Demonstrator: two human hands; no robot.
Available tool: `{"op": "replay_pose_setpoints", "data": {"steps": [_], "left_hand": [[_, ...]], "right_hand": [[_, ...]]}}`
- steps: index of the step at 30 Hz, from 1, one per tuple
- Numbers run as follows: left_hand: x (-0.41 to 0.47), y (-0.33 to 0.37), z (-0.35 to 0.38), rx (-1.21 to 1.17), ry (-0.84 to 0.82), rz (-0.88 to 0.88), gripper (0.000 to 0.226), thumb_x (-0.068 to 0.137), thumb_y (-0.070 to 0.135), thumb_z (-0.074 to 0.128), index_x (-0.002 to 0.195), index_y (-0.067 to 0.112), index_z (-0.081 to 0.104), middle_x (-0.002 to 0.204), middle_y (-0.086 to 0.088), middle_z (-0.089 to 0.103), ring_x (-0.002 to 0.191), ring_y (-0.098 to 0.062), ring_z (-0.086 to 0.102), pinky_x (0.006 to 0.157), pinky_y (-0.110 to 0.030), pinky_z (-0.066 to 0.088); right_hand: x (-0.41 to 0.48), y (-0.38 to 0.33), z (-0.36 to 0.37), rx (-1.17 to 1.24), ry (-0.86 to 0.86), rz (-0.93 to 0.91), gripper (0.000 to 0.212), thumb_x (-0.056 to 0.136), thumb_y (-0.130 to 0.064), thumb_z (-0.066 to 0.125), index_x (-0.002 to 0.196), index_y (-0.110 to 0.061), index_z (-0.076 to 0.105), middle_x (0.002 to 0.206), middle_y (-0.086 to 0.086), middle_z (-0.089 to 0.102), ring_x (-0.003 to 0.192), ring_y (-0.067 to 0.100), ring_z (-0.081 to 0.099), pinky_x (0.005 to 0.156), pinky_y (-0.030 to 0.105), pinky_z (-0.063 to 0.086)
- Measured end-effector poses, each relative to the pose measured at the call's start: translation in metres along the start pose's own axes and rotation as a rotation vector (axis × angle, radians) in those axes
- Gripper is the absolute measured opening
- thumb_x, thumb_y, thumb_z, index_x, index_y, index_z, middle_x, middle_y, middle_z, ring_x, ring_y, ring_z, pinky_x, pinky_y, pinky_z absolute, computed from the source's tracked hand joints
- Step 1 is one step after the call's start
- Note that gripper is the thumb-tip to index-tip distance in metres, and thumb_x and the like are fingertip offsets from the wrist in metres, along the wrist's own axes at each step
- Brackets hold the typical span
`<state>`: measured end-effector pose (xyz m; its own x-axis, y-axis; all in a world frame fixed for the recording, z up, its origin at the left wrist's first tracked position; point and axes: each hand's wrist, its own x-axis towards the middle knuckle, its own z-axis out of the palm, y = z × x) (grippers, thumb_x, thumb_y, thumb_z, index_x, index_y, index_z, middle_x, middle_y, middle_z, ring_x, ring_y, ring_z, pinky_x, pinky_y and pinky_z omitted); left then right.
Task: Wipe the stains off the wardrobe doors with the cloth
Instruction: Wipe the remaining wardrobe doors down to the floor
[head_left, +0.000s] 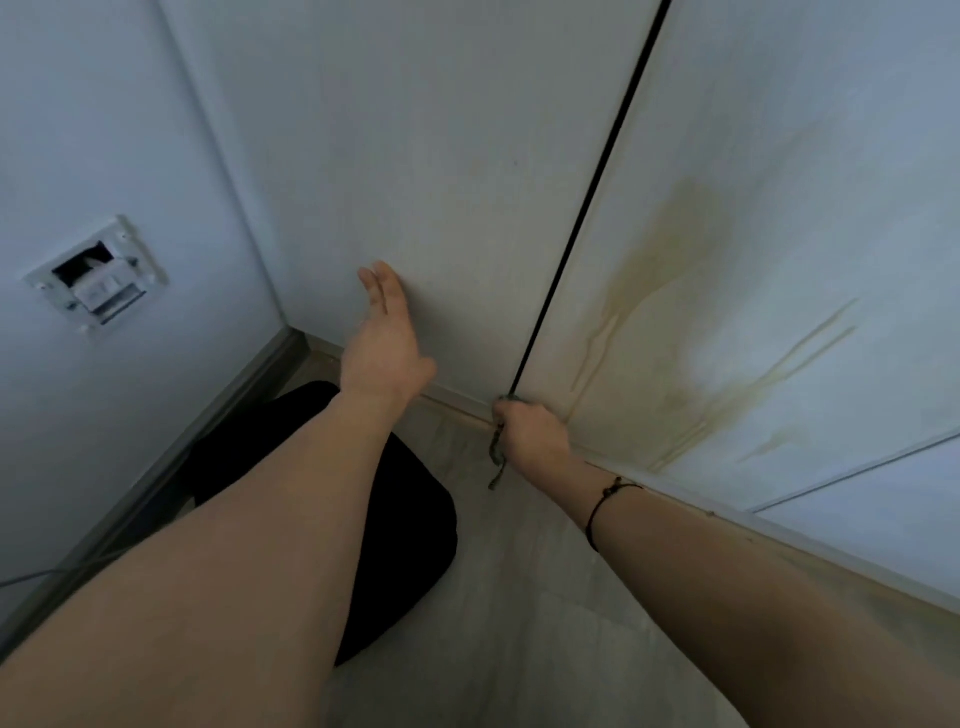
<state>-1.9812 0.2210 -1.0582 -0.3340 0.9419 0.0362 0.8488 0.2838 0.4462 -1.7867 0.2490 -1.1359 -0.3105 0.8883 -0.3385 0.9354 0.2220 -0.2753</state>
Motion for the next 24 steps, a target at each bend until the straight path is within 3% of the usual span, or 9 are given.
{"op": "replay_pose_setpoints", "data": {"steps": [3,6,11,14,16,18,19,22,24], "left_hand": [[0.003,0.003,-0.006,0.013,-0.045,0.015,0.115,0.082,0.014,0.067,0.154,0.004,-0.022,0.162,-0.021,-0.021,0.128,-0.044,0.049,0.093,-0.043,0.047],[0.007,0.021,-0.010,-0.054,-0.099,-0.076,0.130,0.084,0.041,0.076,0.149,-0.006,-0.026,0.158,-0.029,-0.026,0.150,-0.039,0.016,0.116,-0.036,0.027],[0.010,0.034,-0.013,-0.099,-0.165,-0.175,0.146,0.075,0.062,0.076,0.145,-0.010,-0.030,0.154,-0.030,-0.032,0.151,-0.034,-0.016,0.122,-0.038,0.012],[0.010,0.047,-0.026,-0.110,-0.210,-0.261,0.144,0.075,0.071,0.069,0.145,-0.012,-0.026,0.156,-0.030,-0.027,0.151,-0.036,-0.016,0.123,-0.039,0.009],[0.014,0.062,-0.039,-0.056,-0.230,-0.277,0.137,0.077,0.082,0.054,0.149,-0.018,-0.005,0.159,-0.036,-0.005,0.151,-0.042,-0.002,0.124,-0.044,0.012],[0.017,0.079,-0.055,0.024,-0.214,-0.245,0.127,0.075,0.091,0.038,0.145,-0.014,0.033,0.151,-0.037,0.032,0.144,-0.045,0.029,0.120,-0.047,0.025],[0.016,0.086,-0.063,0.031,-0.193,-0.219,0.120,0.076,0.092,0.034,0.140,-0.010,0.047,0.144,-0.034,0.045,0.138,-0.043,0.041,0.117,-0.046,0.031],[0.012,0.105,-0.083,0.031,-0.124,-0.158,0.108,0.081,0.088,0.034,0.129,-0.005,0.060,0.134,-0.030,0.057,0.128,-0.040,0.052,0.112,-0.046,0.037],[0.010,0.117,-0.092,-0.008,-0.108,-0.164,0.113,0.079,0.090,0.034,0.129,-0.008,0.057,0.134,-0.033,0.054,0.130,-0.044,0.047,0.110,-0.045,0.039]], "right_hand": [[-0.004,0.017,0.008,-0.036,-0.041,0.027,0.029,0.088,-0.002,0.050,0.109,-0.018,0.063,0.118,0.014,0.065,0.107,0.033,0.063,0.078,0.034,0.050],[-0.012,0.025,-0.002,-0.029,0.023,-0.017,0.031,0.091,-0.007,0.049,0.115,-0.021,0.062,0.119,0.015,0.066,0.108,0.035,0.064,0.082,0.037,0.052],[-0.037,-0.026,-0.098,0.146,0.565,-0.231,0.026,0.087,-0.012,0.048,0.103,-0.026,0.064,0.086,0.014,0.069,0.079,0.038,0.065,0.063,0.039,0.046],[-0.067,-0.055,-0.196,0.460,0.917,-0.344,0.029,0.077,-0.004,0.044,0.087,-0.024,0.062,0.063,-0.003,0.053,0.058,0.016,0.051,0.056,0.033,0.036],[-0.081,-0.056,-0.236,0.565,1.065,-0.383,0.033,0.074,0.003,0.043,0.083,-0.024,0.060,0.057,-0.008,0.044,0.052,0.003,0.041,0.053,0.026,0.031],[-0.083,-0.046,-0.230,0.488,1.002,-0.345,0.031,0.075,-0.003,0.042,0.083,-0.028,0.059,0.060,-0.005,0.051,0.056,0.008,0.050,0.055,0.031,0.038],[-0.079,-0.039,-0.210,0.374,0.873,-0.290,0.027,0.077,-0.008,0.042,0.086,-0.027,0.060,0.068,0.001,0.061,0.066,0.020,0.059,0.059,0.034,0.042],[-0.069,-0.015,-0.137,0.094,0.387,-0.127,0.029,0.087,-0.013,0.047,0.106,-0.025,0.064,0.106,0.013,0.070,0.099,0.038,0.065,0.074,0.038,0.049],[-0.071,-0.007,-0.120,0.054,0.307,-0.095,0.032,0.089,-0.011,0.048,0.113,-0.025,0.064,0.114,0.013,0.070,0.105,0.037,0.064,0.078,0.038,0.050]]}}
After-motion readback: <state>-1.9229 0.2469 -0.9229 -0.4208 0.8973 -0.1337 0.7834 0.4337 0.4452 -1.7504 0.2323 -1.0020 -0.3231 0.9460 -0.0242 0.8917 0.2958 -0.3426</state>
